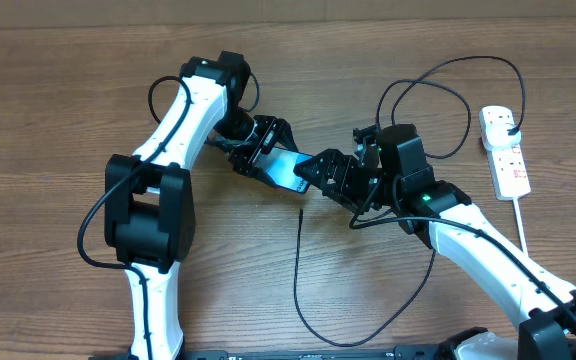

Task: Plug charger to phone and switch on socket
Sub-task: 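Close the right gripper on the phone's edge beside the left gripper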

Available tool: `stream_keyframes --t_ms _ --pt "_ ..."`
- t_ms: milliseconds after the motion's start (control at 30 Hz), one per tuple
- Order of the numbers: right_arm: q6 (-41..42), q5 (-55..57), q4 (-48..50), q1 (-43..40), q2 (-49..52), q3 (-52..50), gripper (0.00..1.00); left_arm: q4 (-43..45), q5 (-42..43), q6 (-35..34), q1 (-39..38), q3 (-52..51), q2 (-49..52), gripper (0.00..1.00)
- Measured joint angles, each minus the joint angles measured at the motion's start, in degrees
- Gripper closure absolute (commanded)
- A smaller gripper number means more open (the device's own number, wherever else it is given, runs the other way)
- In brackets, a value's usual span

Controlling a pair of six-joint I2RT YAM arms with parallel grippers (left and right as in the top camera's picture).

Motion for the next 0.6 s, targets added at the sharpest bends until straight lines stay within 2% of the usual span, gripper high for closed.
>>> stream_keyframes --t_ms 333,600 --pt "2.97 2.23 -1.40 0.00 0.00 0.00 0.13 1.92 2.27 -2.69 -3.21 0.00 0.00 0.96" --pt "3.08 5.33 -3.89 0.00 0.02 0.00 0.16 3.69 4.81 -3.58 -4.85 0.00 0.00 0.96"
